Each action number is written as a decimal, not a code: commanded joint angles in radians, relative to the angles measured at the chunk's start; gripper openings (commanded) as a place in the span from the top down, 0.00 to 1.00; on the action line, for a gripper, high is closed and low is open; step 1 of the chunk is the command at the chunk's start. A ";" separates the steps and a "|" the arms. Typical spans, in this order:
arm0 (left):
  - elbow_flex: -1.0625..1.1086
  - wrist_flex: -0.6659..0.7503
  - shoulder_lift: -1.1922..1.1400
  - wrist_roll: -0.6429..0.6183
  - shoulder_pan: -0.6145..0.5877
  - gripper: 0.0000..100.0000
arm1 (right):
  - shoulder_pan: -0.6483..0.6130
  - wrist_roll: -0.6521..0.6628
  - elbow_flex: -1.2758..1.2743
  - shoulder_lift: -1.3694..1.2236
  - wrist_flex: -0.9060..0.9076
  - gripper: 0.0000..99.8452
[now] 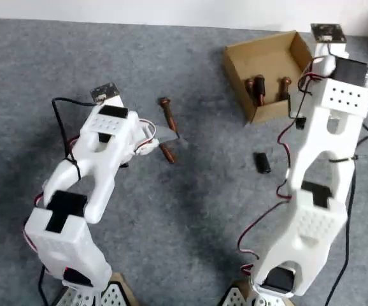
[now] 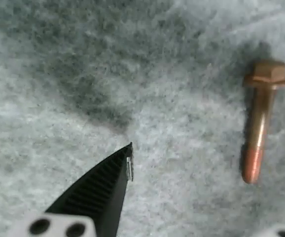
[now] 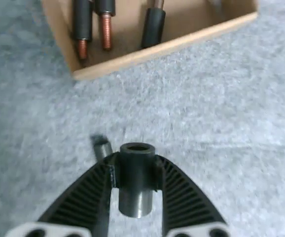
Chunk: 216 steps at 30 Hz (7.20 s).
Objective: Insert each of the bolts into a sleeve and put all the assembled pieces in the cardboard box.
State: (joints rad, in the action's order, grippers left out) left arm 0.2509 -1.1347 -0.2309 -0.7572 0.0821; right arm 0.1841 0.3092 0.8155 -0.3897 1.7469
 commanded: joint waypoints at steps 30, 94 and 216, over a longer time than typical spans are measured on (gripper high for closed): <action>-0.128 0.112 -0.081 -0.014 0.110 0.82 | -0.016 0.124 -0.837 1.063 -0.173 0.99; -0.292 0.276 -0.344 -0.012 0.128 0.99 | -0.306 0.078 -1.633 1.709 -0.519 0.99; 1.086 1.048 1.273 0.196 0.570 0.73 | -0.575 -0.041 -2.555 2.229 -1.144 0.99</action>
State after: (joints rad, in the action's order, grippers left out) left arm 1.3387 -0.1036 1.0104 -0.5685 0.6314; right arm -0.4066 0.2754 -1.6701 1.8228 0.6222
